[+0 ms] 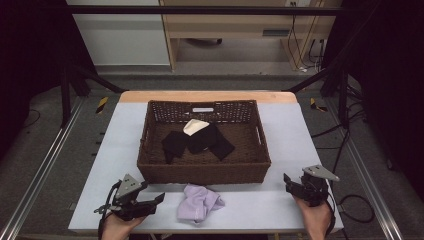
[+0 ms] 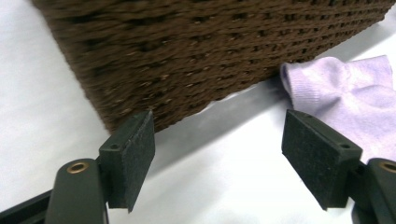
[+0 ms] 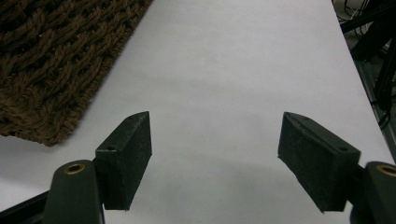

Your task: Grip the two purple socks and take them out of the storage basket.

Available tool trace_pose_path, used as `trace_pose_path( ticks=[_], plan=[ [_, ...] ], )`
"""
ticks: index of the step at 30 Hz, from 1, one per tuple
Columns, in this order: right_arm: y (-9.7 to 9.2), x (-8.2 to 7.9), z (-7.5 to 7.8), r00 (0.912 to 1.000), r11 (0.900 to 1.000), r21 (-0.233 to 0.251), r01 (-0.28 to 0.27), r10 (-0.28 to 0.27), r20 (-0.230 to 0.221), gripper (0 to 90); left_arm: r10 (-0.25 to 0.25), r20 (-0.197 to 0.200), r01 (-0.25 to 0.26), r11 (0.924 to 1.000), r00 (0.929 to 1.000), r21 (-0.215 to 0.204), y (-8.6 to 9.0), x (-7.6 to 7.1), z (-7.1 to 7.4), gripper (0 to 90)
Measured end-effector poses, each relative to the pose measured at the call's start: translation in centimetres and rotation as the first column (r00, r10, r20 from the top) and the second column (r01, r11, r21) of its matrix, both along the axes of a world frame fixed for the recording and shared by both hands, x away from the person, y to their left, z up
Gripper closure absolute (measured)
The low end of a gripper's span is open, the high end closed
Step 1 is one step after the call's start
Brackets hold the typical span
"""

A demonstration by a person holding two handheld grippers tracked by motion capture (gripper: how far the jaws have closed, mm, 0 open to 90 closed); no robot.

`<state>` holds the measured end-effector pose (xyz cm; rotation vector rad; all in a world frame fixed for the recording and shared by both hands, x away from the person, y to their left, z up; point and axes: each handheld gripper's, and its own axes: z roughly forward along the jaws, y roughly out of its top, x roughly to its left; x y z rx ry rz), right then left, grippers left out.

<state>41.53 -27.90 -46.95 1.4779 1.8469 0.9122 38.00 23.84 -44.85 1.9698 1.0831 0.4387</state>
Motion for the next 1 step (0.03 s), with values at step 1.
trace_pose_path(
  ticks=[1],
  plan=[
    [-0.01,0.00,0.00,1.0000,1.0000,0.001,0.000,0.000,-0.001,25.8,0.004,0.004,-0.004,1.0000,1.0000,0.000,0.21,-0.04,0.01,24.8]
  ],
)
